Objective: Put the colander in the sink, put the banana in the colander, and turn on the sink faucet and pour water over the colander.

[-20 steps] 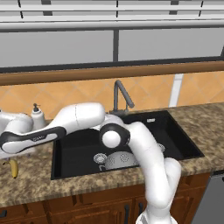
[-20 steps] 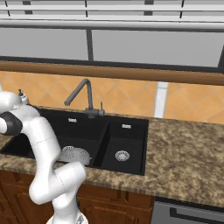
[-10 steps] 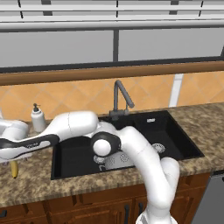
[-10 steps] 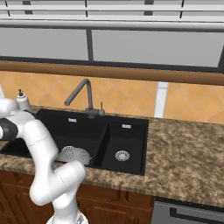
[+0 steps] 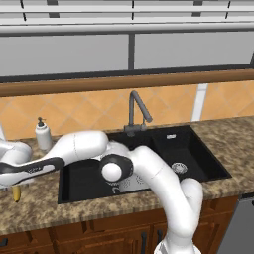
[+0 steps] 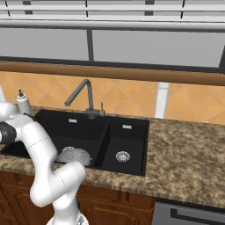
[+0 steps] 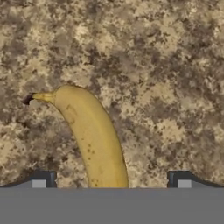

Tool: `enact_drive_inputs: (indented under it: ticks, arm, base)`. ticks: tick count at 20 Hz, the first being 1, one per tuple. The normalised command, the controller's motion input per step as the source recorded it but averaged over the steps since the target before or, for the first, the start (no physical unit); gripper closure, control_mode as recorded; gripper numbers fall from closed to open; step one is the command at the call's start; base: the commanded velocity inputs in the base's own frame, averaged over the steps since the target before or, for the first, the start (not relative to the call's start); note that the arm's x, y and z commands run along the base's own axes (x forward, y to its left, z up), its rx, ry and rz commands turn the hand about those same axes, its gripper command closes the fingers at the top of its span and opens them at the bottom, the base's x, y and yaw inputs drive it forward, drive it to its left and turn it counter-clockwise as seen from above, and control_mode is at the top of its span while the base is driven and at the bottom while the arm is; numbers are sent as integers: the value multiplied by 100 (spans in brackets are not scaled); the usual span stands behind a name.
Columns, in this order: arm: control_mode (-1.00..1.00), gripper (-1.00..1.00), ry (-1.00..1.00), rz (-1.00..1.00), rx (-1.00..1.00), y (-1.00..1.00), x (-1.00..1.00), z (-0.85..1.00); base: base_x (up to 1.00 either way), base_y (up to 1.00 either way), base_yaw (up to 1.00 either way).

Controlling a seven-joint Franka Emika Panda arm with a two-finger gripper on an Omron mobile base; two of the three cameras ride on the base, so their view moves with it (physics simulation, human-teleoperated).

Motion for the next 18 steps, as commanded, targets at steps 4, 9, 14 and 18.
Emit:
enact_drive_inputs:
  ticks: [4,9,14,18]
  arm:
    - [-100,-100,0,0,5,0,4,-27]
    - [-100,100,0,0,0,0,0,-32]
    - [-100,100,0,0,0,-4,0,-23]
    - [-100,100,0,-1,0,-51,0,-6]
  base:
    - [0,0,0]
    - [0,0,0]
    - [0,0,0]
    - [0,0,0]
